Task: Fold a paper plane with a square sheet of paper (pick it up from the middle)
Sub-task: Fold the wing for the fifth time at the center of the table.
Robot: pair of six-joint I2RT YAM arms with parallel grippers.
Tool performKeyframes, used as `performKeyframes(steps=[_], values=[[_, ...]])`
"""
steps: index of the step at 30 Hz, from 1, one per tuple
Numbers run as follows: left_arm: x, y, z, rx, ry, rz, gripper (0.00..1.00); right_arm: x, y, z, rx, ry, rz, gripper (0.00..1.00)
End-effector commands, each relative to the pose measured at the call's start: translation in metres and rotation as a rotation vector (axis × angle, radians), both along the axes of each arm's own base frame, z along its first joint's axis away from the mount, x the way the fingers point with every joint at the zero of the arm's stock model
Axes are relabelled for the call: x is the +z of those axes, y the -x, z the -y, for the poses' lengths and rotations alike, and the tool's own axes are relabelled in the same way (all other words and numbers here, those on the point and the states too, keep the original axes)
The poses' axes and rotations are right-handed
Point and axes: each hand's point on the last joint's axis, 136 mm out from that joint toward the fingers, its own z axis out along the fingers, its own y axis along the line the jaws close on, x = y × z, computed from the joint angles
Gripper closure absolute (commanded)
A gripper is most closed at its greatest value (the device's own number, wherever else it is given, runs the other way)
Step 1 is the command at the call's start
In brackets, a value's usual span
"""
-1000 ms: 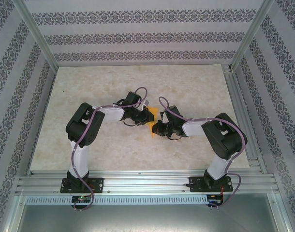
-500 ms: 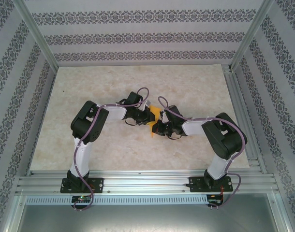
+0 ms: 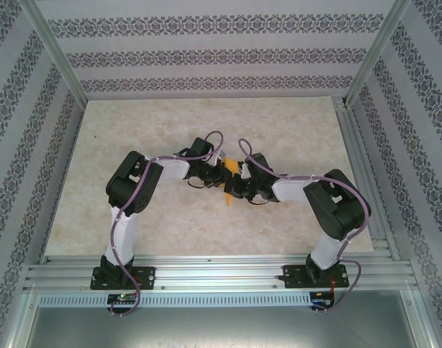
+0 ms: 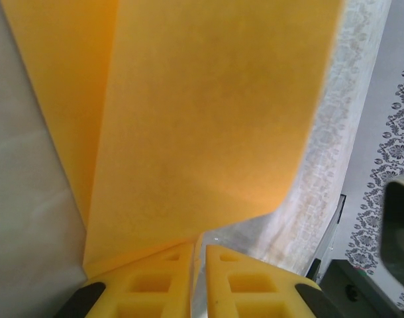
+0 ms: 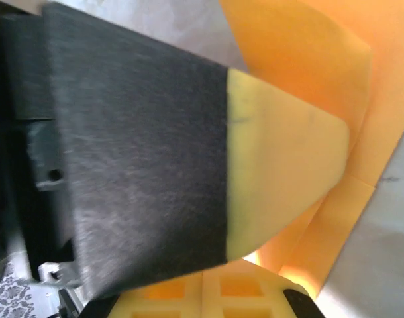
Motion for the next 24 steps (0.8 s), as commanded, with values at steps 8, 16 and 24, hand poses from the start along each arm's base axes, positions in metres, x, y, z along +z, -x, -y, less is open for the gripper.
performKeyframes(steps=[8,16,24], values=[[-0.015,-0.007,-0.008,0.019,-0.028,0.0,0.85,-0.03,0.008,0.01,-0.003,0.149,-0.054,0.97],[-0.015,-0.008,-0.01,0.015,-0.044,0.004,0.85,-0.054,0.036,0.044,0.023,0.286,-0.123,0.99],[-0.019,-0.012,-0.011,0.028,-0.062,0.0,0.85,-0.066,0.052,0.052,0.026,0.2,-0.163,1.0]])
